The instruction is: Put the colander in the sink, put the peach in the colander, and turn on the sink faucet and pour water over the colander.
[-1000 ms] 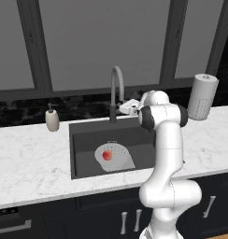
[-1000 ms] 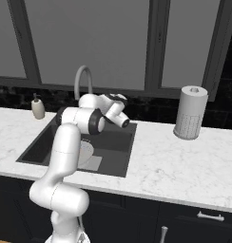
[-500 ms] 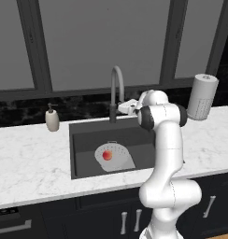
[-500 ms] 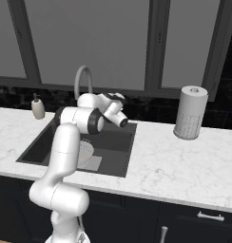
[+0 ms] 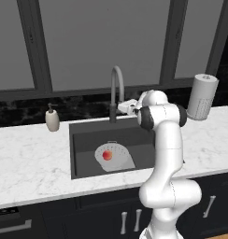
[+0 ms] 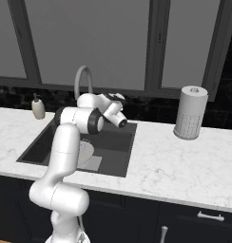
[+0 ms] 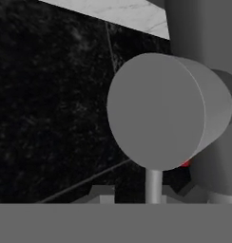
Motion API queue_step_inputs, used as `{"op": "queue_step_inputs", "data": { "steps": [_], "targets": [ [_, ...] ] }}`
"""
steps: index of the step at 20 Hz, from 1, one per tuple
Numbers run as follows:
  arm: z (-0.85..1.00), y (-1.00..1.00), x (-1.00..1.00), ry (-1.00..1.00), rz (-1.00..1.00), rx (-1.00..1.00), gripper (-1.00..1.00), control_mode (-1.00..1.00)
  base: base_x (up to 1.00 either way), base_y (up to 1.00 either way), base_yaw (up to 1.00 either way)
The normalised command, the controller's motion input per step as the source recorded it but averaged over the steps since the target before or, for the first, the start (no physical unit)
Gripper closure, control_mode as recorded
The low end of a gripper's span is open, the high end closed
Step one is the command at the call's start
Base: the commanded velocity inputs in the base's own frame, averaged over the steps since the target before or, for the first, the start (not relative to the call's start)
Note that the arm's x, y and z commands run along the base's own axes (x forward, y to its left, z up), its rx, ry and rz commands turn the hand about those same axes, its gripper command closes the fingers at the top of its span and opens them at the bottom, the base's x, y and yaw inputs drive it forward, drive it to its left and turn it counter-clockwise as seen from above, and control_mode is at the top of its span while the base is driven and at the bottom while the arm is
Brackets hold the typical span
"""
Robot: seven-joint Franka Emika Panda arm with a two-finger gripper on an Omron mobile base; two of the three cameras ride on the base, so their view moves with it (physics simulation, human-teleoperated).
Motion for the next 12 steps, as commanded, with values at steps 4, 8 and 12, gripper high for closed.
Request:
{"op": "queue_step_inputs", "data": {
  "steps": [4,8,12],
  "targets": [
    [0.00,-1.00,0.81,0.07,0.19,0.27,1.00,-1.00,0.00,0.00,0.00],
    [-0.13,-1.00,0.70,0.12,0.17,0.22,1.00,-1.00,0.00,0.00,0.00],
    [-0.50,-1.00,0.45,0.18,0.03,0.06,1.00,-1.00,0.00,0.00,0.00]
  ]
}}
